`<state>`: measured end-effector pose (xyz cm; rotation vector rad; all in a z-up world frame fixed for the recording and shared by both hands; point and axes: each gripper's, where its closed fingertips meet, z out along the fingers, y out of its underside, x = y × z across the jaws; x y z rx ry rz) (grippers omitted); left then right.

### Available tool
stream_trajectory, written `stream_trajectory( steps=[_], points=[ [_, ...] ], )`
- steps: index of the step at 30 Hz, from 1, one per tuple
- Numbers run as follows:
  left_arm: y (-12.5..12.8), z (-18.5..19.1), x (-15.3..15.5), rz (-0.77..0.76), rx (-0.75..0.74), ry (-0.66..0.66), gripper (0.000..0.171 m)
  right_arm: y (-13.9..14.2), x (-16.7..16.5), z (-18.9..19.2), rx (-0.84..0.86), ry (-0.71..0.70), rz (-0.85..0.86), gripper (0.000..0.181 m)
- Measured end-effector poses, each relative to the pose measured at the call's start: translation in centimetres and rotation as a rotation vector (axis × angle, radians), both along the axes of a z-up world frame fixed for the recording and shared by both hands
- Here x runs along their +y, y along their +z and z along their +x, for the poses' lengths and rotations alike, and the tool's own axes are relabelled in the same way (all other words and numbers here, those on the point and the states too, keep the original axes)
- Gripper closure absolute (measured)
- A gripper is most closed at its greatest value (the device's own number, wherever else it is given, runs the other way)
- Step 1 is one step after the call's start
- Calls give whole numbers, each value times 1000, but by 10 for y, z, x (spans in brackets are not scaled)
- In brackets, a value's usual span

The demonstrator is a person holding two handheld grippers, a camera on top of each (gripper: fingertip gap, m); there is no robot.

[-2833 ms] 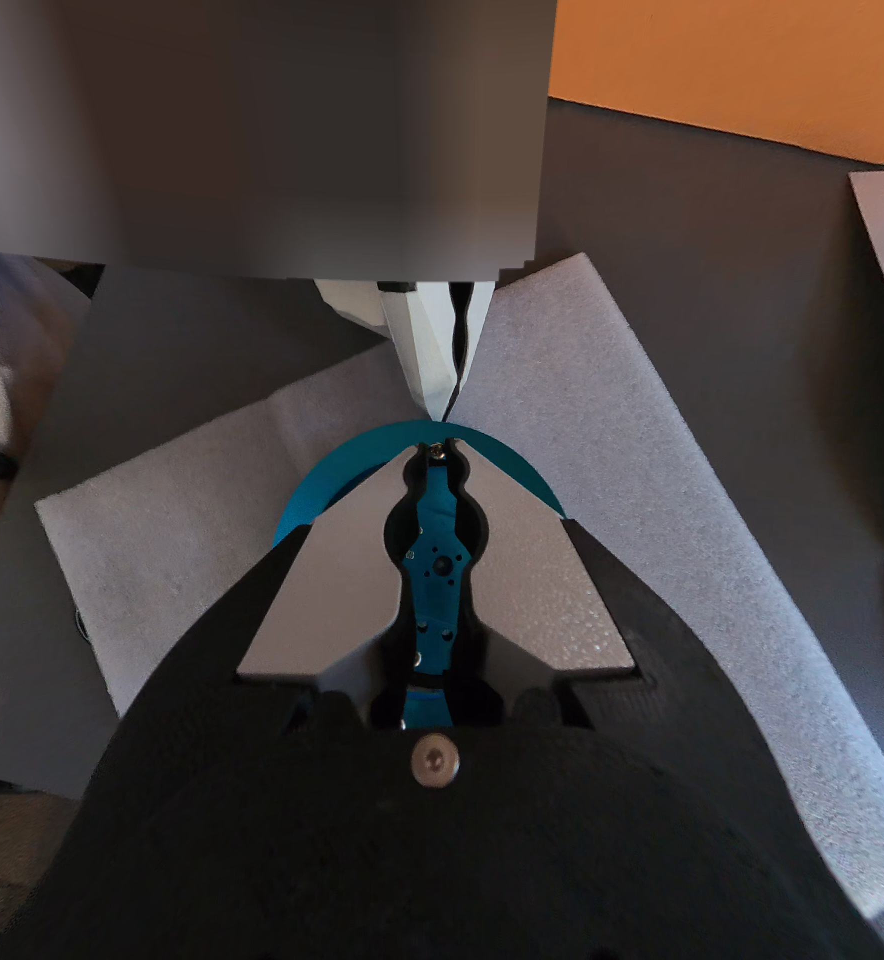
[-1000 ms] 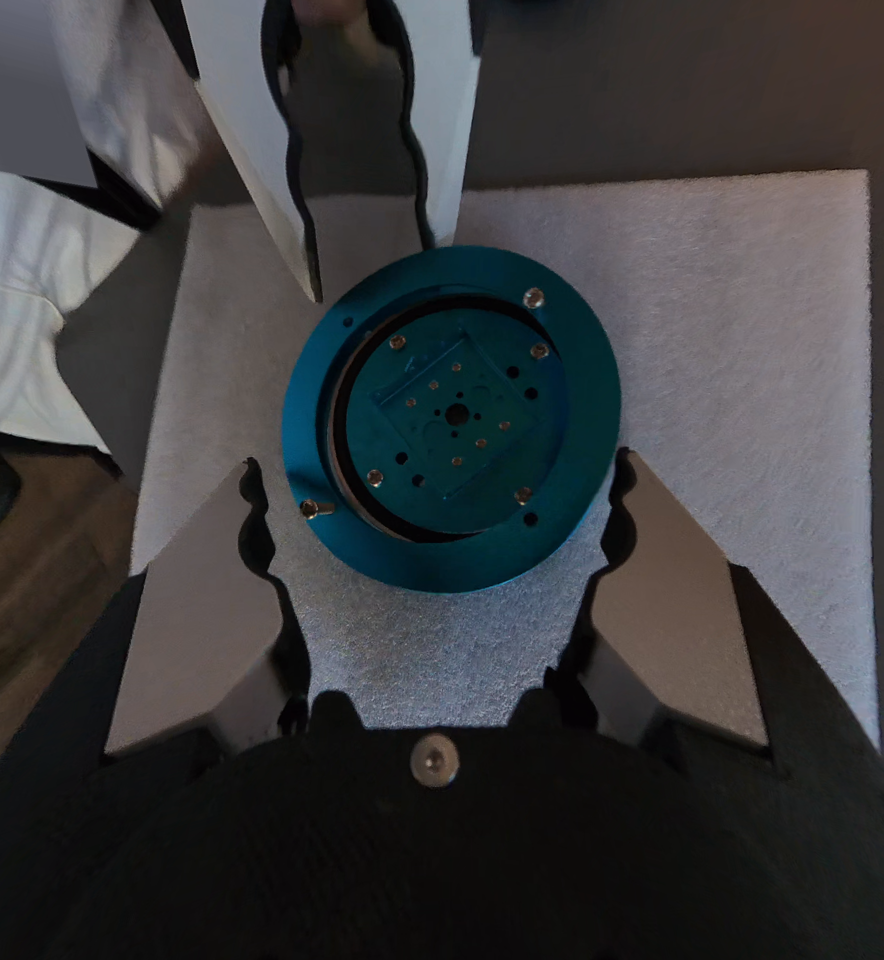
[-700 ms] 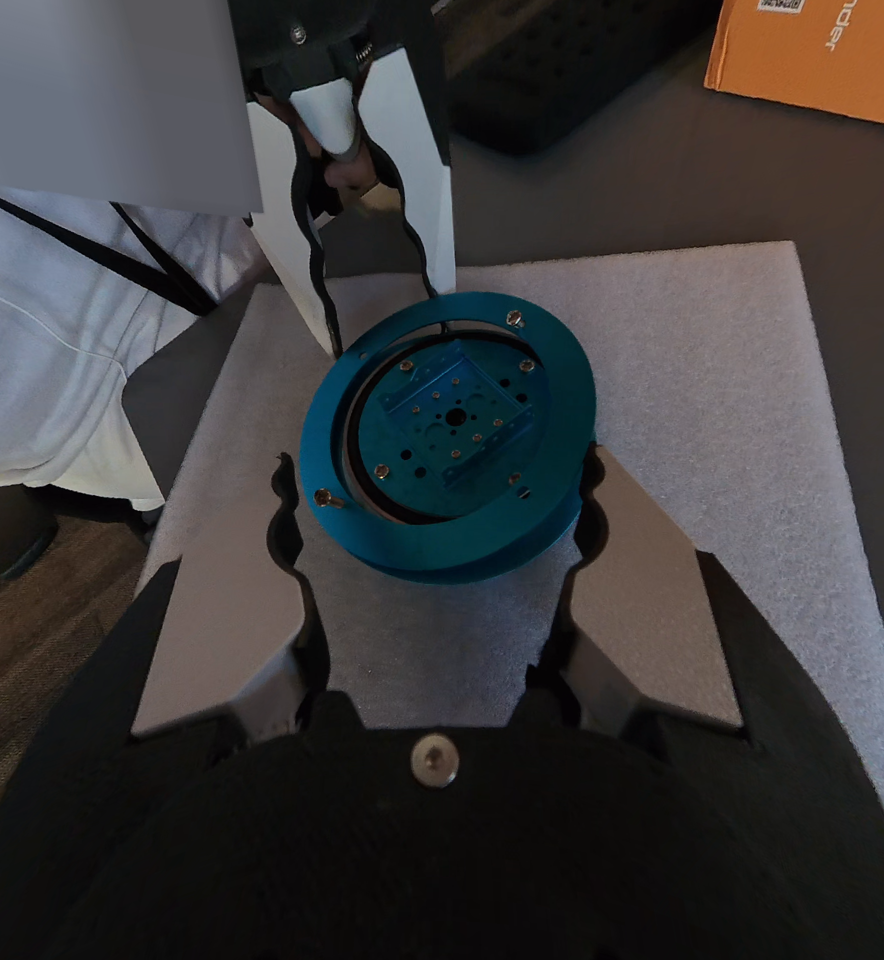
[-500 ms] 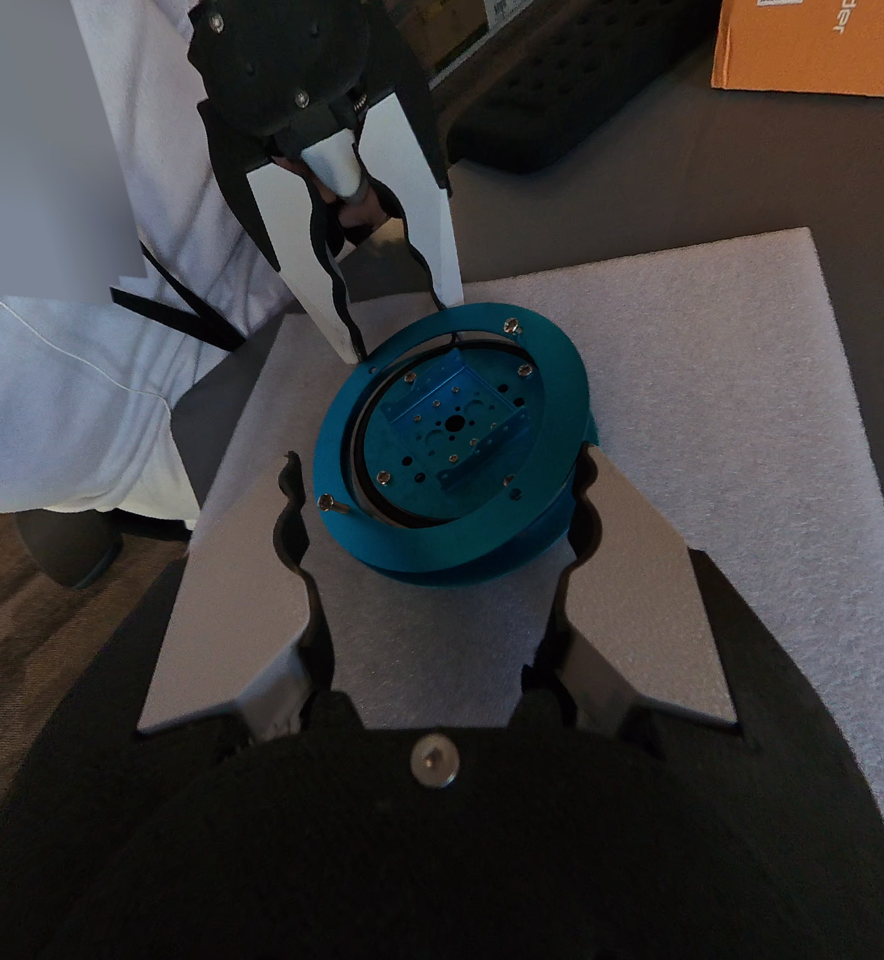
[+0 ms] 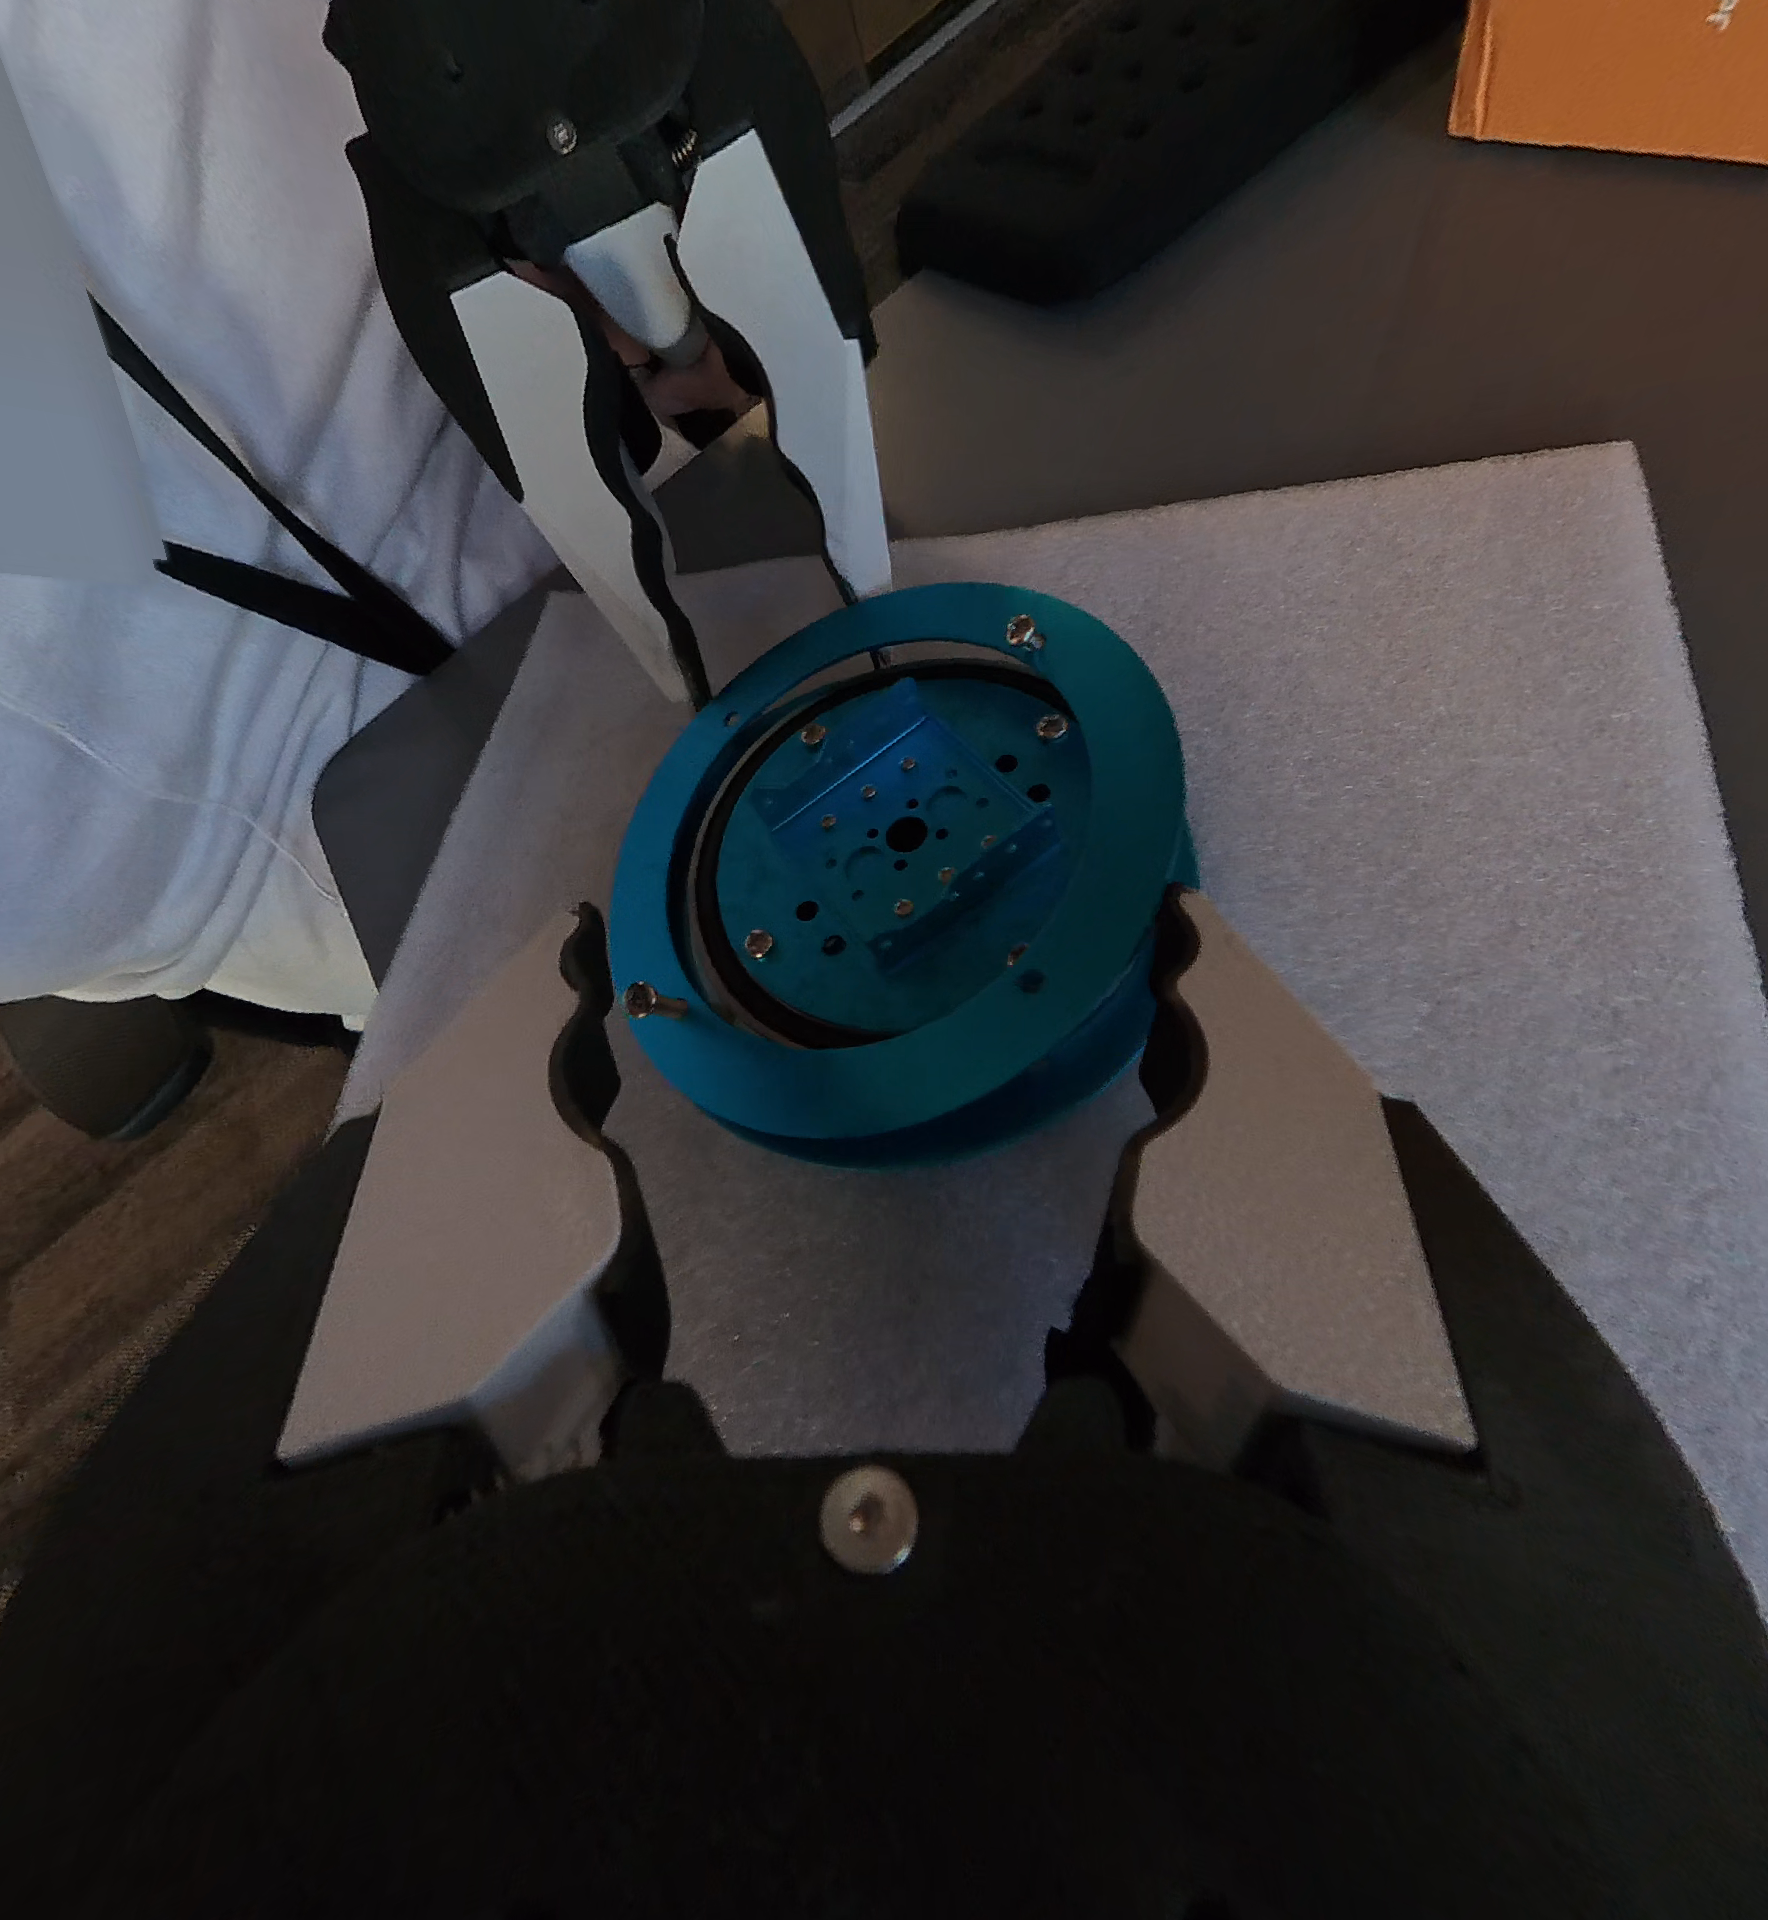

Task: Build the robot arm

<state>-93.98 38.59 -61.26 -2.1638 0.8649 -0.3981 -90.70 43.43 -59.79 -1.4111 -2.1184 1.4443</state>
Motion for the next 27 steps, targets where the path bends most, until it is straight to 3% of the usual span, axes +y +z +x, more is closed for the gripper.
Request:
stream_trajectory(
  steps=[10, 15, 19, 22, 27],
  points=[
    [36, 11, -10, 252, 59, -84, 135, 2, 3, -1, -18, 9, -50, 76],
    [24, 9, -19, 205, 67, -77, 140, 2, 5, -2, -27, 0, -59, 80],
    [29, 26, -22, 284, 97, -108, 135, 3, 6, -3, -24, -4, -75, 81],
    [32, 48, -10, 366, 186, -136, 130, 4, 7, -3, -42, 14, -103, 85],
    [7, 67, 7, 343, 353, -182, 138, 7, 10, -6, -72, 39, -166, 88]
  ],
)
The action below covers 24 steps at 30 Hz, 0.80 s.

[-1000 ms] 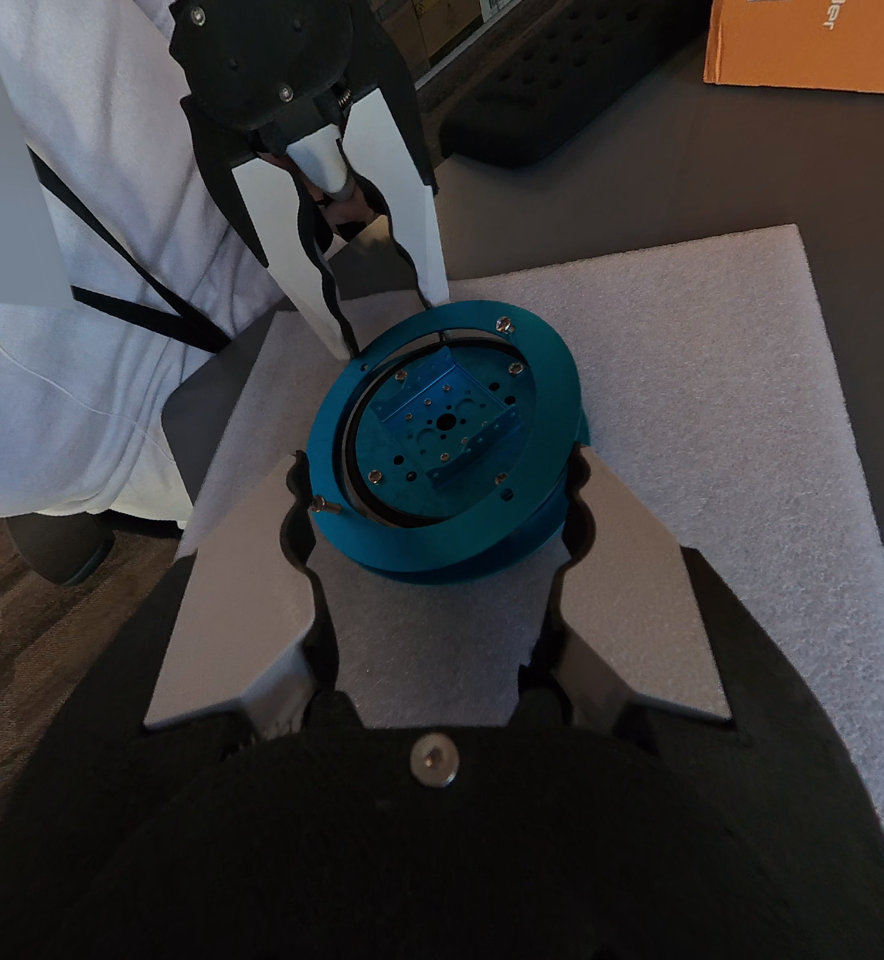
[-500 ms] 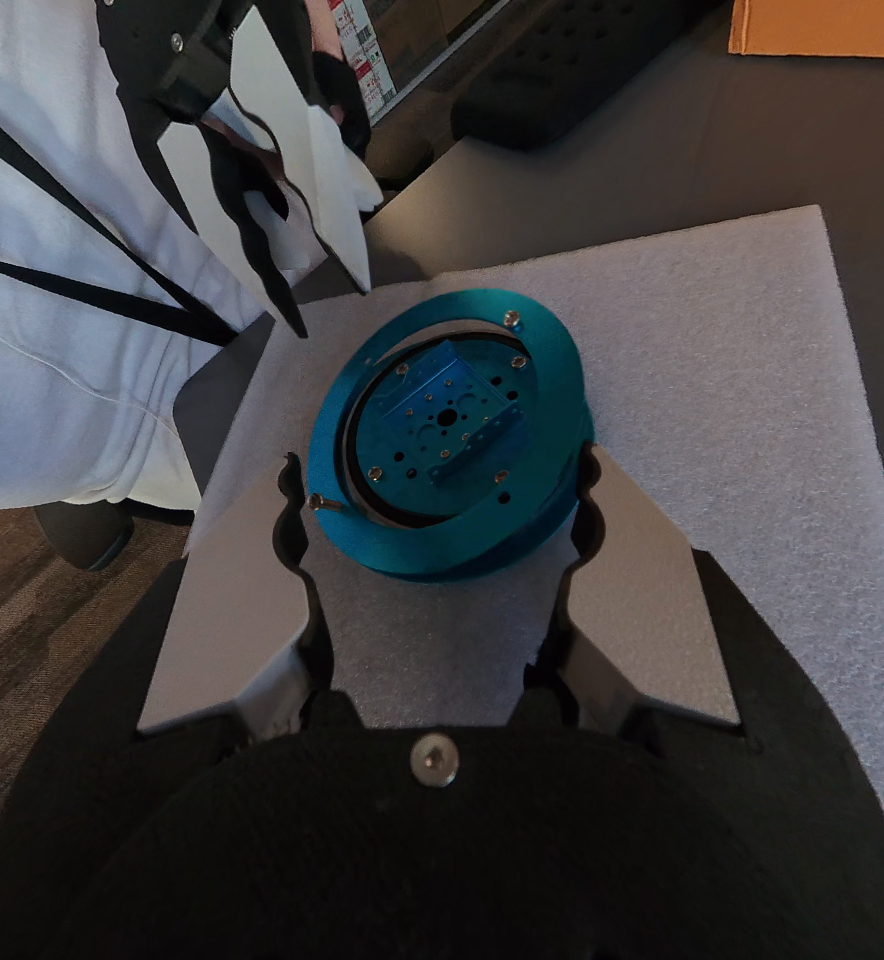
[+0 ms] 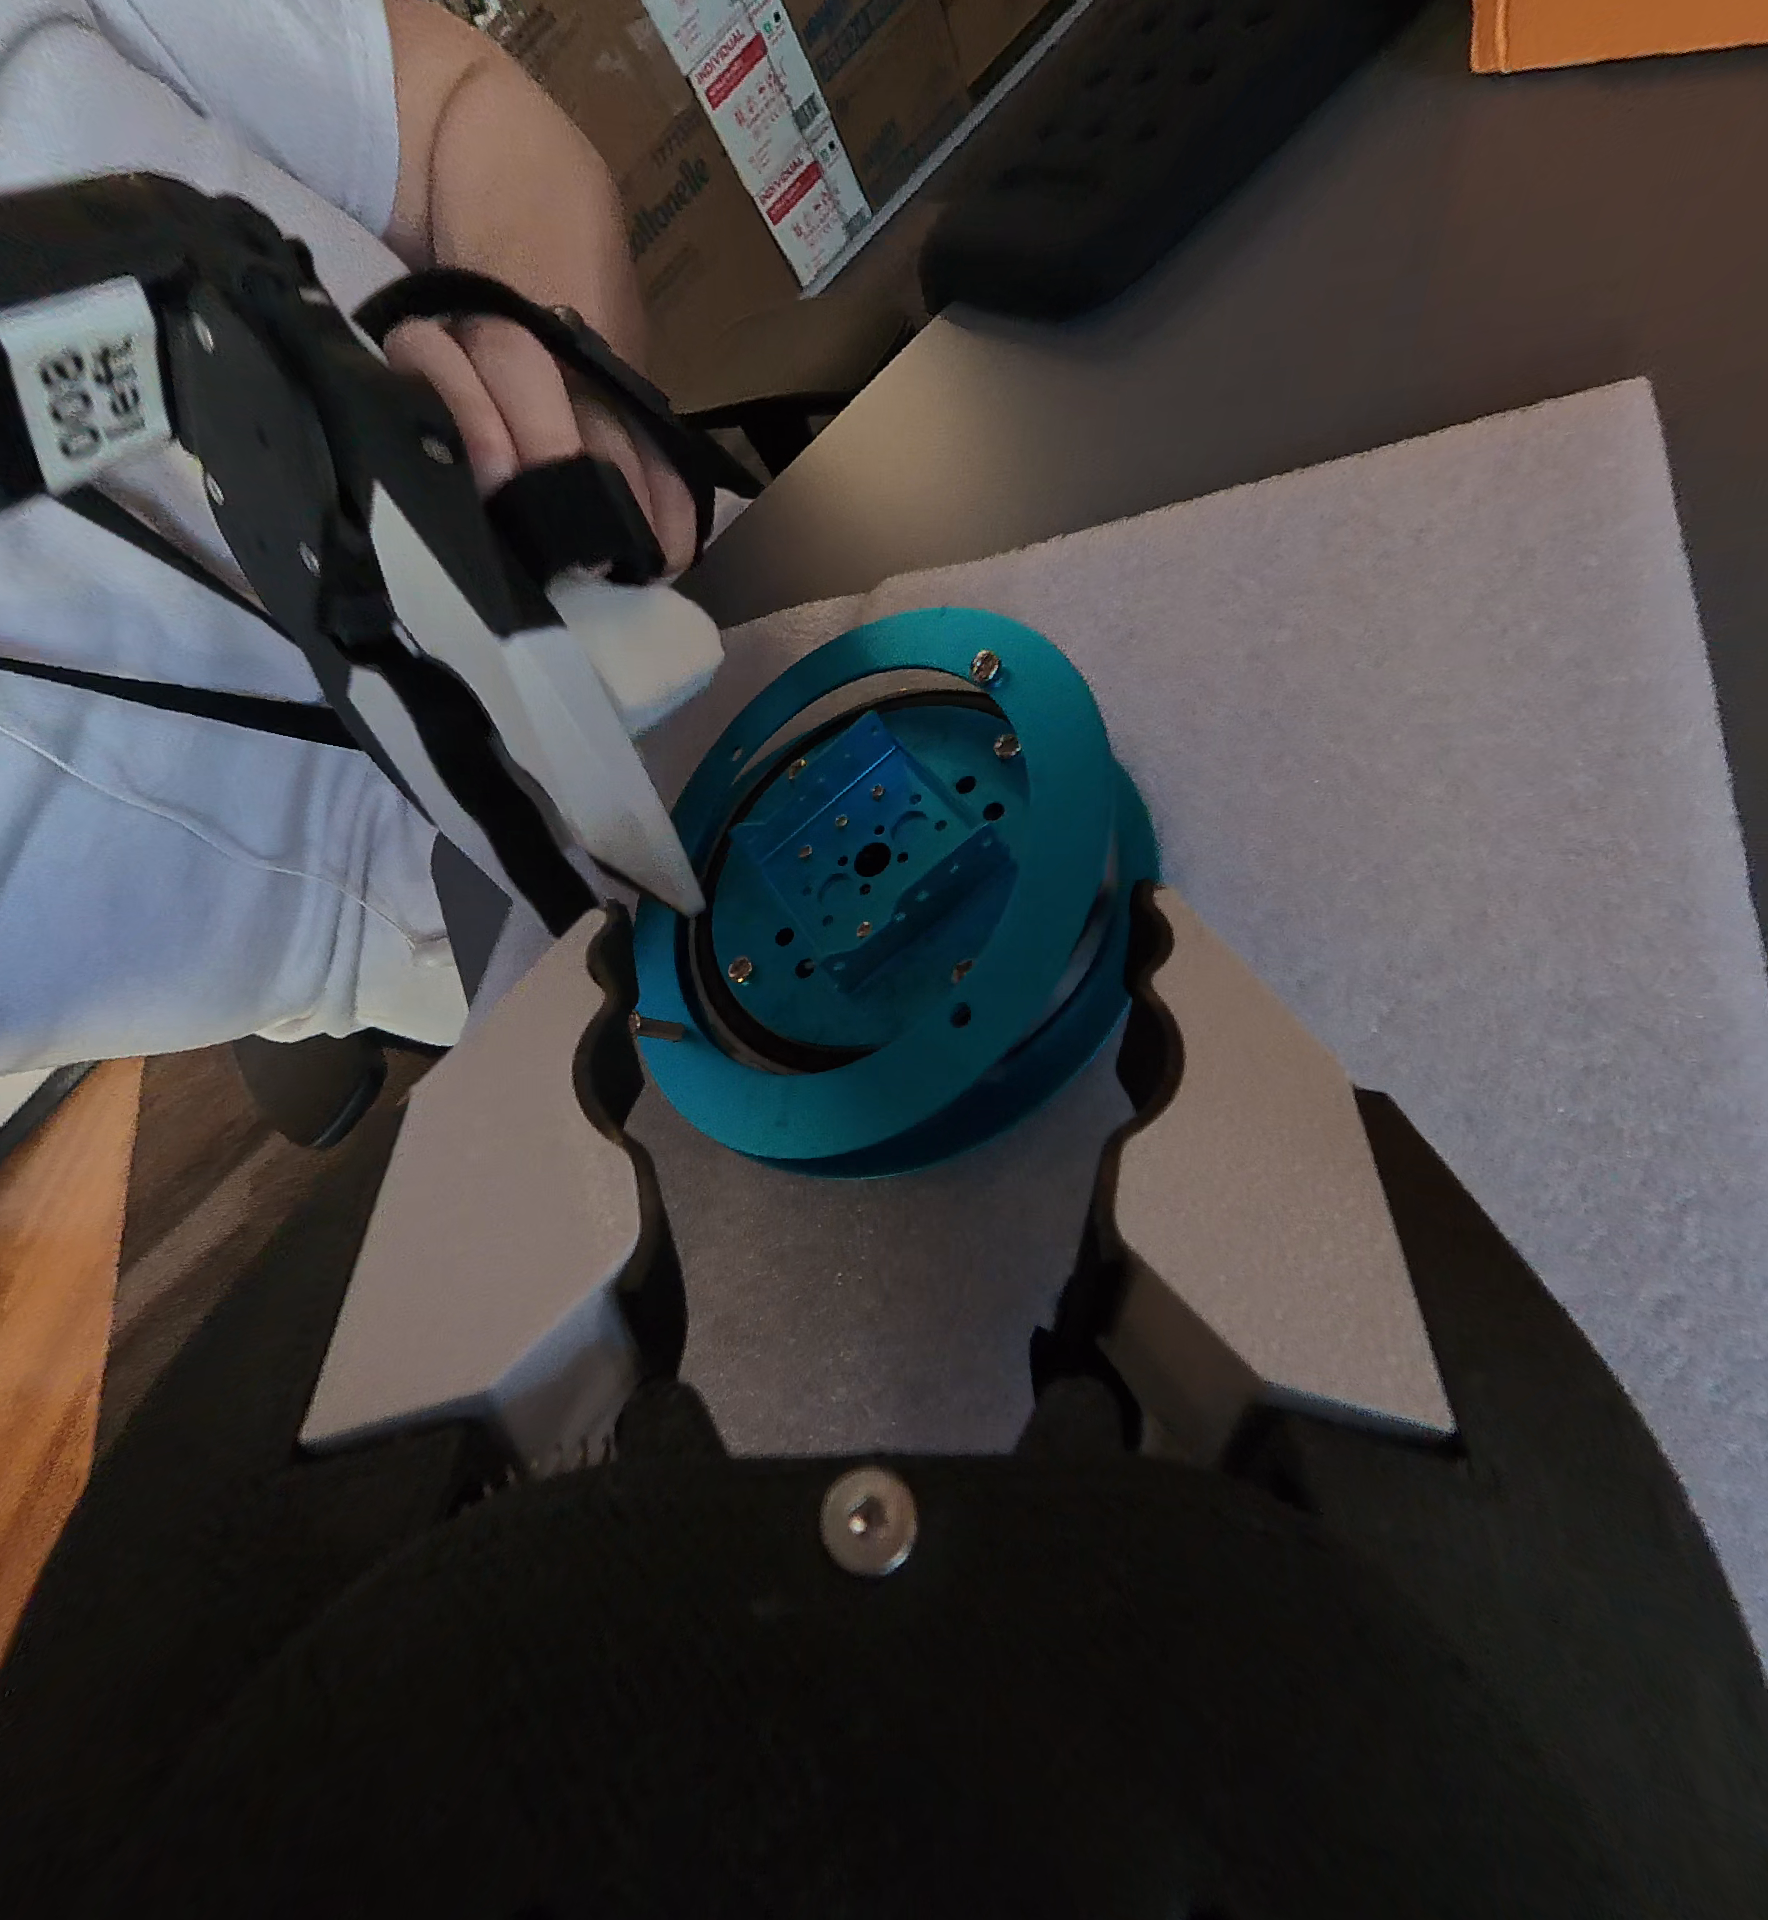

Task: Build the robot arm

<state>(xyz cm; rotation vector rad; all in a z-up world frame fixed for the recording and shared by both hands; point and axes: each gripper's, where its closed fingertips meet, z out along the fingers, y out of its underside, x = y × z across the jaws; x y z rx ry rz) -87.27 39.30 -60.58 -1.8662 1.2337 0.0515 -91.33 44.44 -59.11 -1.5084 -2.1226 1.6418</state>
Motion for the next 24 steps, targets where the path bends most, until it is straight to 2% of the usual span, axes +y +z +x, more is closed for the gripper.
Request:
stream_trajectory(
  steps=[2, 4, 13, 18, 22, 24],
  points=[
    [0, -4, 6, 55, 61, 11, 149, 0, 1, -2, 0, 10, -2, 91],
    [2, -6, 8, 82, 93, 9, 146, -1, 0, -2, -7, 22, -6, 92],
    [1, -5, 5, 74, 47, 44, 152, 0, -1, -2, 6, 23, -11, 93],
    [1, -5, 5, 52, 20, 42, 151, 2, 0, 5, -24, -40, -16, 92],
    [1, -5, 4, 72, 12, 40, 152, 13, 8, 30, 84, -226, 174, 101],
    [2, -5, 3, 72, 5, 34, 152, 20, 20, 41, 81, -462, 193, 113]
  ],
)
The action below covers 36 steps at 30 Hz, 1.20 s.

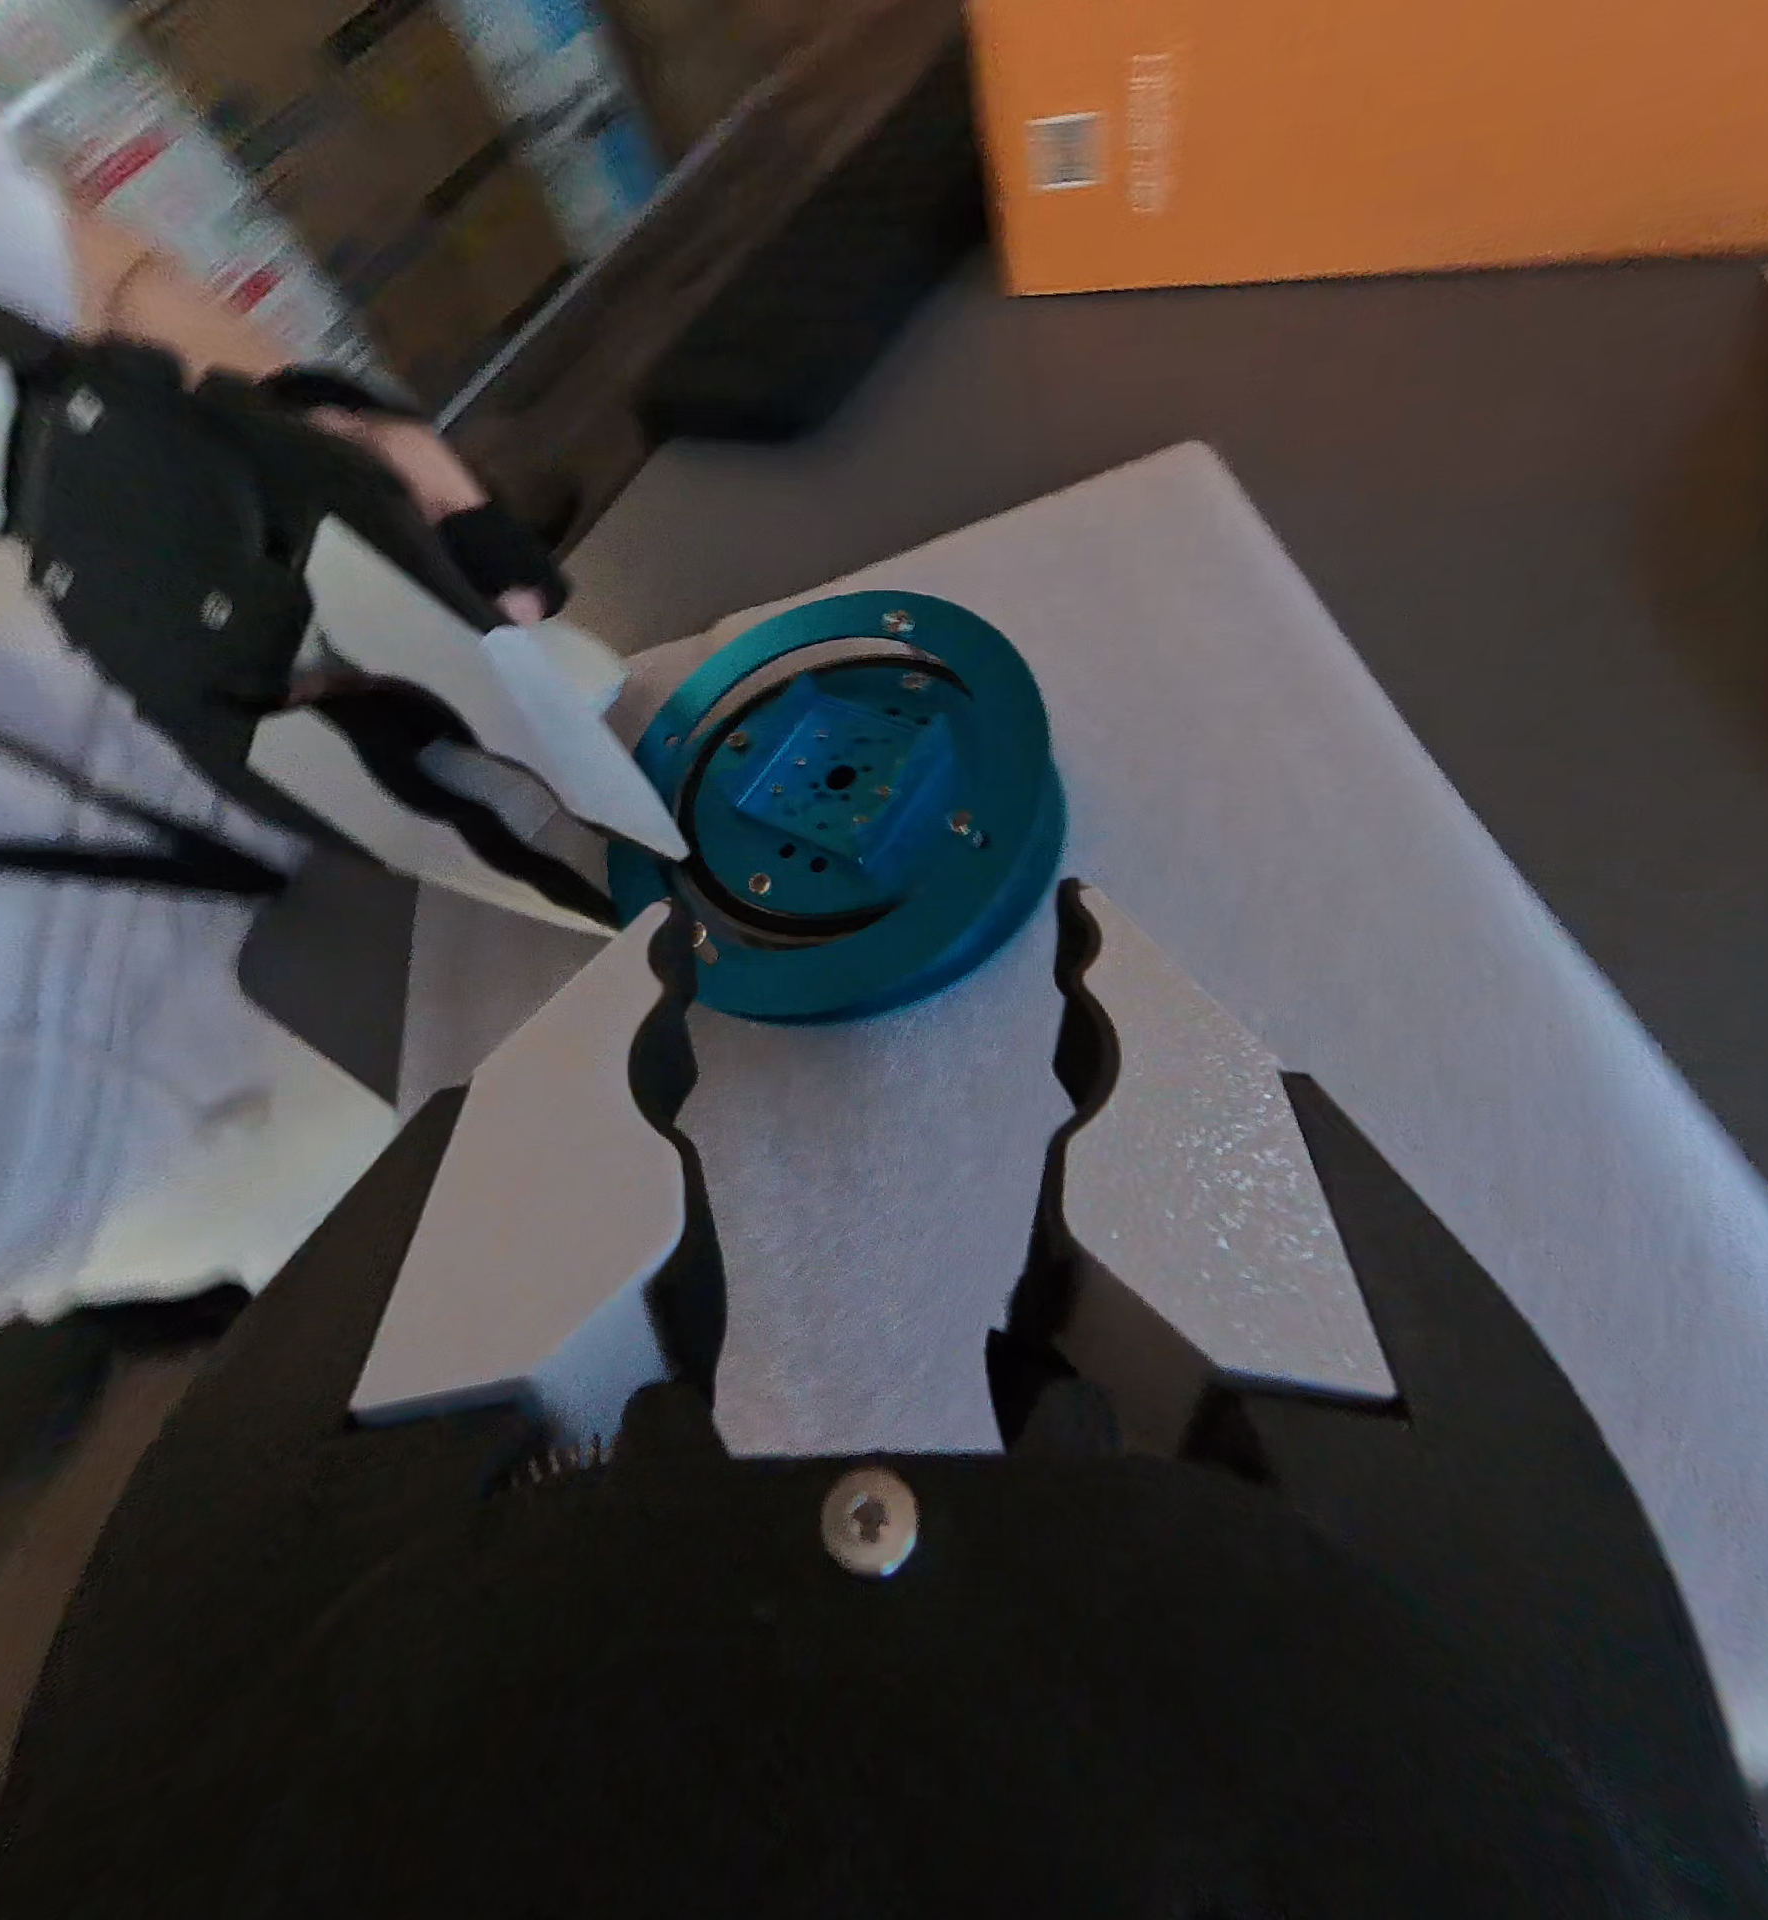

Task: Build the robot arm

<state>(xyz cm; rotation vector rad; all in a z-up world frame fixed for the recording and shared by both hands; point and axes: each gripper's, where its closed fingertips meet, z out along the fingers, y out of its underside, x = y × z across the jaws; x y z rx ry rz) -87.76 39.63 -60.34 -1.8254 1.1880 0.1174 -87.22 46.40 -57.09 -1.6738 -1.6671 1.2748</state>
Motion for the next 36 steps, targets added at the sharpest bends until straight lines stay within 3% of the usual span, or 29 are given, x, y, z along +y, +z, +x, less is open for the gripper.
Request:
stream_trajectory(
  steps=[2, 6, 9, 12, 15, 18, 23, 31, 33, 34, 36],
  points=[
    [5, 3, -5, -23, -60, -26, 156, 6, -11, 11, 23, -124, -150, 122],
    [23, -2, -12, -35, -164, -63, 144, -3, -18, 18, 72, -369, -430, 136],
    [31, -25, -6, 16, -140, -56, 128, -19, -21, 19, 55, -429, -419, 136],
    [34, -46, 0, -17, -224, -42, 112, -20, -19, 18, 59, -464, -409, 138],
    [25, -59, 5, -92, -235, -62, 88, -14, -21, 15, 92, -451, -450, 145],
    [13, -67, 13, -92, -182, -73, 82, -25, -19, 13, 25, -467, -492, 146],
    [0, -61, 17, -192, -206, -90, 72, -20, -20, 9, 33, -444, -572, 153],
    [-1, -55, 21, -306, -352, -91, 75, -23, -19, 12, 41, -480, -759, 163],
    [-1, -56, 21, -317, -367, -94, 76, -21, -21, 12, 48, -459, -817, 167],
    [-1, -56, 21, -319, -373, -97, 77, -15, -25, 11, 70, -417, -855, 181],
    [-1, -56, 22, -324, -382, -99, 77, 0, -32, 5, 121, -348, -973, 181]
  ],
)
